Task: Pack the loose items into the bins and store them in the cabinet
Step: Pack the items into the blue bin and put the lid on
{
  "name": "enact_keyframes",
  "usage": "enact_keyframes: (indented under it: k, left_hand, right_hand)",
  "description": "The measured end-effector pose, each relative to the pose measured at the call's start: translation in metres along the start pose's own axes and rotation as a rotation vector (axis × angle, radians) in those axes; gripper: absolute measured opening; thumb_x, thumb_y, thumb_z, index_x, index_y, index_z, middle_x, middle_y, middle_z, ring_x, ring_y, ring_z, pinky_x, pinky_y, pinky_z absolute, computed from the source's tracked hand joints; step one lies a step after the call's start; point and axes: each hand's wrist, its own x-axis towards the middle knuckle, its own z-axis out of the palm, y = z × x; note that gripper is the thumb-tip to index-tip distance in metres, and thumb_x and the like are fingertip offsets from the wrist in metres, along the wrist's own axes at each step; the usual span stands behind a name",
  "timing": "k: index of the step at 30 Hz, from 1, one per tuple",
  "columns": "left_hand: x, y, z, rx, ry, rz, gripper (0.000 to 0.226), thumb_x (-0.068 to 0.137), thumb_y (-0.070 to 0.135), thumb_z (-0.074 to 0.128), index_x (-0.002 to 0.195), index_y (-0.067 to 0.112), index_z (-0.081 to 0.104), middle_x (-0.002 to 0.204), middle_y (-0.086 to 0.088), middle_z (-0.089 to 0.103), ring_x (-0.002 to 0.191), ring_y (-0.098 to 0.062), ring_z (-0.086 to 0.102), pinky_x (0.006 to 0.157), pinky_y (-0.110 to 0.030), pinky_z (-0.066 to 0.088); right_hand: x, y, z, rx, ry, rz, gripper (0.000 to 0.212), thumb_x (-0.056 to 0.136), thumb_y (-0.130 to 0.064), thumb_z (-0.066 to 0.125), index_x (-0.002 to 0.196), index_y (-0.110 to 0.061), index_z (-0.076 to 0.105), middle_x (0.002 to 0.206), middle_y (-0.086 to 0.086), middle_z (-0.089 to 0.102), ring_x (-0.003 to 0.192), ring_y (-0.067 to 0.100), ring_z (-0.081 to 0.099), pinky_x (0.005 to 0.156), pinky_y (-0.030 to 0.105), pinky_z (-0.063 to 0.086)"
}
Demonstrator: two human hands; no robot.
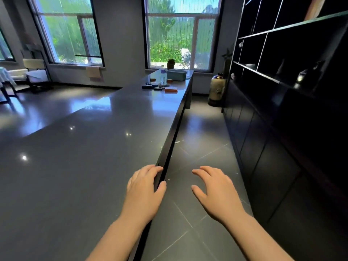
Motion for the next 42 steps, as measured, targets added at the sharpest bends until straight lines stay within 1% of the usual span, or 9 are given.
enact_keyframes:
  k: [3, 7, 11, 20, 25, 31, 36, 38, 42]
  left_hand:
    - [0.062, 0.005, 0.04, -0.001, 0.015, -0.005, 0.038, 0.09, 0.029, 0.055, 0.128, 0.029, 0.053, 0.135, 0.012, 0.048, 0.128, -0.01, 0.039, 0.106, -0.025, 0.025]
    - [0.144, 0.02, 0.087, -0.035, 0.003, -0.052, 0.038, 0.089, 0.028, 0.055, 0.127, 0.029, 0.054, 0.134, 0.011, 0.049, 0.125, -0.012, 0.041, 0.106, -0.028, 0.03]
    - [0.223, 0.033, 0.12, -0.063, 0.046, -0.083, 0.037, 0.089, 0.026, 0.055, 0.125, 0.029, 0.055, 0.131, 0.013, 0.051, 0.122, -0.011, 0.043, 0.105, -0.029, 0.033]
    - [0.402, 0.009, 0.197, -0.052, 0.065, -0.101, 0.035, 0.09, 0.029, 0.054, 0.125, 0.029, 0.054, 0.13, 0.015, 0.05, 0.122, -0.009, 0.041, 0.103, -0.027, 0.031]
    - [0.522, -0.011, 0.229, -0.052, 0.063, -0.075, 0.037, 0.089, 0.029, 0.056, 0.126, 0.028, 0.054, 0.131, 0.014, 0.05, 0.123, -0.011, 0.042, 0.105, -0.028, 0.031]
    - [0.661, -0.014, 0.263, -0.031, 0.063, -0.03, 0.037, 0.09, 0.032, 0.055, 0.128, 0.03, 0.053, 0.133, 0.015, 0.047, 0.128, -0.008, 0.038, 0.106, -0.024, 0.025]
    - [0.763, -0.011, 0.318, -0.024, 0.042, -0.008, 0.038, 0.089, 0.032, 0.056, 0.127, 0.031, 0.053, 0.133, 0.014, 0.048, 0.126, -0.007, 0.039, 0.104, -0.023, 0.027]
    - [0.803, -0.009, 0.344, -0.023, 0.054, -0.013, 0.037, 0.088, 0.032, 0.056, 0.124, 0.029, 0.056, 0.131, 0.011, 0.051, 0.123, -0.01, 0.043, 0.102, -0.024, 0.029]
    - [0.884, 0.0, 0.389, -0.04, 0.069, -0.066, 0.046, 0.077, 0.04, 0.047, 0.118, 0.025, 0.061, 0.124, 0.007, 0.057, 0.118, -0.017, 0.05, 0.099, -0.028, 0.034]
  right_hand:
    - [0.059, 0.043, 0.012, -0.014, -0.001, -0.008, 0.045, 0.092, -0.043, 0.051, 0.135, -0.031, 0.048, 0.14, -0.008, 0.046, 0.131, 0.014, 0.04, 0.104, 0.029, 0.031]
    - [0.136, 0.1, 0.017, -0.025, -0.056, -0.024, 0.046, 0.093, -0.044, 0.048, 0.138, -0.033, 0.044, 0.141, -0.011, 0.042, 0.132, 0.011, 0.036, 0.105, 0.026, 0.029]
    - [0.217, 0.151, 0.015, -0.036, -0.065, -0.044, 0.045, 0.094, -0.044, 0.047, 0.137, -0.033, 0.044, 0.141, -0.012, 0.043, 0.131, 0.011, 0.036, 0.105, 0.026, 0.03]
    - [0.409, 0.213, 0.054, -0.023, -0.074, -0.091, 0.045, 0.093, -0.043, 0.047, 0.137, -0.032, 0.044, 0.142, -0.01, 0.042, 0.131, 0.013, 0.037, 0.106, 0.028, 0.03]
    - [0.521, 0.247, 0.071, -0.03, -0.083, -0.063, 0.044, 0.093, -0.043, 0.047, 0.137, -0.033, 0.044, 0.14, -0.012, 0.043, 0.13, 0.011, 0.037, 0.103, 0.025, 0.03]
    - [0.644, 0.288, 0.086, 0.016, -0.046, -0.025, 0.045, 0.093, -0.045, 0.047, 0.137, -0.036, 0.042, 0.14, -0.015, 0.04, 0.131, 0.008, 0.033, 0.104, 0.024, 0.028]
    - [0.738, 0.343, 0.115, 0.055, -0.047, 0.007, 0.044, 0.092, -0.045, 0.048, 0.135, -0.039, 0.043, 0.14, -0.017, 0.041, 0.131, 0.006, 0.034, 0.106, 0.025, 0.029]
    - [0.779, 0.37, 0.125, 0.047, -0.038, -0.003, 0.044, 0.091, -0.044, 0.049, 0.135, -0.038, 0.044, 0.139, -0.016, 0.042, 0.13, 0.007, 0.036, 0.105, 0.026, 0.031]
    - [0.863, 0.422, 0.134, 0.021, -0.047, -0.057, 0.044, 0.091, -0.043, 0.049, 0.135, -0.038, 0.045, 0.139, -0.016, 0.042, 0.13, 0.008, 0.035, 0.104, 0.027, 0.03]
